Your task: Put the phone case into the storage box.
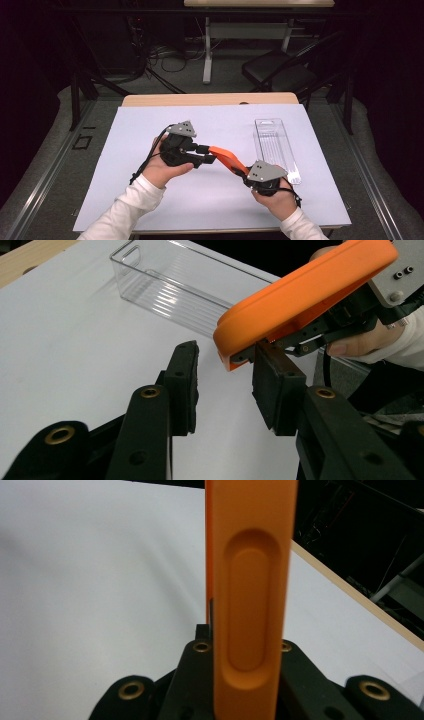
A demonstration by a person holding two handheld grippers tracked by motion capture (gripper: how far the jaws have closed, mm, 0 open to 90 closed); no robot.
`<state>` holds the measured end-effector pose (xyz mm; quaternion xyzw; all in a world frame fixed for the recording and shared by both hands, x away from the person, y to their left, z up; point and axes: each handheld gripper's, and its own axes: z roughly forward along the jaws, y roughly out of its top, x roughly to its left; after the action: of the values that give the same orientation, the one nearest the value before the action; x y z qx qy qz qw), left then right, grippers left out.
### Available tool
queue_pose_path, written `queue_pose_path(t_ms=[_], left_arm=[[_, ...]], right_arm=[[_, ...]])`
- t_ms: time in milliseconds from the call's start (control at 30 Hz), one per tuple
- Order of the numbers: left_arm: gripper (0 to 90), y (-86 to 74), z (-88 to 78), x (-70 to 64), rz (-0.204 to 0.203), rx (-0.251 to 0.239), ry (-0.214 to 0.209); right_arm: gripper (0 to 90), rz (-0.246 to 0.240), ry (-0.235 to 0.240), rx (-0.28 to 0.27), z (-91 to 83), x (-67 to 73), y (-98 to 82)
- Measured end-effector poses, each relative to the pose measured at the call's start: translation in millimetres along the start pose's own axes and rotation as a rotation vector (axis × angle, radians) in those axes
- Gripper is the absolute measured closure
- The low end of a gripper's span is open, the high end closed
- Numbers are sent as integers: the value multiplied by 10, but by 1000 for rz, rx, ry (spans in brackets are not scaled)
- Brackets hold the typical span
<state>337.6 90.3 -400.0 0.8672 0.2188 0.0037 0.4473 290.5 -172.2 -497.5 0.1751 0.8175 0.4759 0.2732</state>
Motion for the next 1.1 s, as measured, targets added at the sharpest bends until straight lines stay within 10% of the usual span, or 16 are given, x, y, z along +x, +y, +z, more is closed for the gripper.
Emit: queue_pose_path(t_ms=[1100], left_arm=[[804,-6,71,-7,-24,-9,-3]], right_arm=[[883,-3,28,-5,25,23,-18]])
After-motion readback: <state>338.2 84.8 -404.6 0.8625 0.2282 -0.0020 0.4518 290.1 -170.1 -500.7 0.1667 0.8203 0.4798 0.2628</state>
